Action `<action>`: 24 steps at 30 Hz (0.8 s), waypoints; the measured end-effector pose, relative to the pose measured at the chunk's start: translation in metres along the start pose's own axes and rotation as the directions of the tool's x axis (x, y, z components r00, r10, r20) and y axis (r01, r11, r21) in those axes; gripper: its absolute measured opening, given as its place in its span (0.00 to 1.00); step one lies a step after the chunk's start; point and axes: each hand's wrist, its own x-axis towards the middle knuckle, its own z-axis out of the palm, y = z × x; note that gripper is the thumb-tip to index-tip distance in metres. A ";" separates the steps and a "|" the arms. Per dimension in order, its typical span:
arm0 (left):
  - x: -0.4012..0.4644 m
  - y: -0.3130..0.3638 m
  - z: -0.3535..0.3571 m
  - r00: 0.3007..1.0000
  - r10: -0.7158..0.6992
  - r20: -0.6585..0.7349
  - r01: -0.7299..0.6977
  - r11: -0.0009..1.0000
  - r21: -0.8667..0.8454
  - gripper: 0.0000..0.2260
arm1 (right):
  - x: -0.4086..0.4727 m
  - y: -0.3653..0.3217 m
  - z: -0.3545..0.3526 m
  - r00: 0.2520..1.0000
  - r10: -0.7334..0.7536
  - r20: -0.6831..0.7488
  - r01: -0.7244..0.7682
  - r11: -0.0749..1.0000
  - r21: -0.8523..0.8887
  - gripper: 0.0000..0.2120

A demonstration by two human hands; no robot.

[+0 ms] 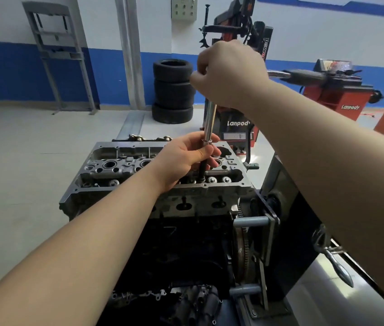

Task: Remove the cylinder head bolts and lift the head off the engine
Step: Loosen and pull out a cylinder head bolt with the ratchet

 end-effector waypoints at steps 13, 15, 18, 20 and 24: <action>-0.001 0.004 0.001 0.999 -0.036 0.040 0.040 0.993 -0.107 0.13 | 0.003 -0.002 0.004 0.995 -0.091 -0.035 0.095 0.987 0.132 0.13; 0.000 0.001 0.000 0.999 -0.010 0.038 0.012 0.998 -0.060 0.11 | 0.003 -0.002 0.003 0.998 -0.067 -0.024 0.068 0.994 0.082 0.11; 0.001 -0.001 -0.002 0.999 0.006 0.047 -0.003 0.997 -0.074 0.08 | 0.005 -0.013 0.002 0.999 -0.050 -0.004 0.048 0.975 -0.216 0.11; 0.000 -0.001 -0.002 0.999 0.007 0.042 -0.003 0.994 -0.109 0.07 | 0.006 -0.025 0.003 0.998 -0.058 0.003 0.056 0.939 -0.341 0.13; 0.000 0.000 -0.001 0.999 -0.022 0.045 0.027 0.993 -0.115 0.10 | 0.008 -0.018 0.002 0.995 -0.097 -0.011 0.091 0.959 -0.269 0.15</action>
